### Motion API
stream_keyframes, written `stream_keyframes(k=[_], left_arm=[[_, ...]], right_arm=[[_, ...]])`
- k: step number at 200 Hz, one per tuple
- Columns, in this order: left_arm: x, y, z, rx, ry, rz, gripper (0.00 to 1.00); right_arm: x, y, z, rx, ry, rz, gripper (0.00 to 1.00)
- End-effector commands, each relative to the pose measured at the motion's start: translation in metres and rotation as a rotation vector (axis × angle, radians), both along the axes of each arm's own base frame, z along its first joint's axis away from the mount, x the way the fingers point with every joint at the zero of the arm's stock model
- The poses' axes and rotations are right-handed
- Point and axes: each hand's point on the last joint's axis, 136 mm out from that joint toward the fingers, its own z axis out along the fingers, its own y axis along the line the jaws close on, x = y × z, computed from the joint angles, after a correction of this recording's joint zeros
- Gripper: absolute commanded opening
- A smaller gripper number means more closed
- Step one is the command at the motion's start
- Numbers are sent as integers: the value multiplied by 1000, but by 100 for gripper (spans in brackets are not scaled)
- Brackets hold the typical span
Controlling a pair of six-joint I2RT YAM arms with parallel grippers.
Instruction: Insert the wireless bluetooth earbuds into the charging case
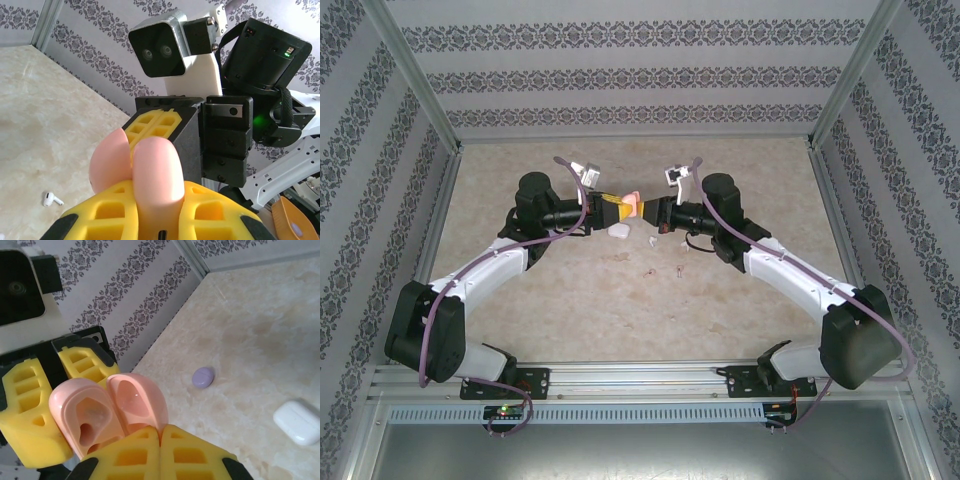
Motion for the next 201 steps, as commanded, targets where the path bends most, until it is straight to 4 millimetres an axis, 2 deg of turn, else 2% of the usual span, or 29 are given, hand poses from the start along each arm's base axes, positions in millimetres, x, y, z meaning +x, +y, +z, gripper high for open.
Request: stream_keyframes(k=[1,37,72,99,127,158,175,201], left_arm=[[-4,-7,11,-10,-34,-48,0],[5,-6,4,6,-14,-5,0],[28,2,-4,51,6,130,34],[44,17,-1,73,3,214,50],[53,29,10,124,-25,234,56],[53,29,18,231,-75,184,60],[51,27,17,302,-88,125,61],[46,23,1,409,-39,0,62]], right_arm=[[-2,12,25,31,-68,42,0],[1,12,22,18,-64,28,0],[13,5,9,-34,-44,-38,0],[26,-7,-5,-78,-20,-84,0],[38,-16,-17,-164,-18,-94,0],[50,-19,-26,-279,-38,-75,0],[55,-19,-30,-351,-61,-51,0],[59,-21,-36,-466,-98,-4,0]])
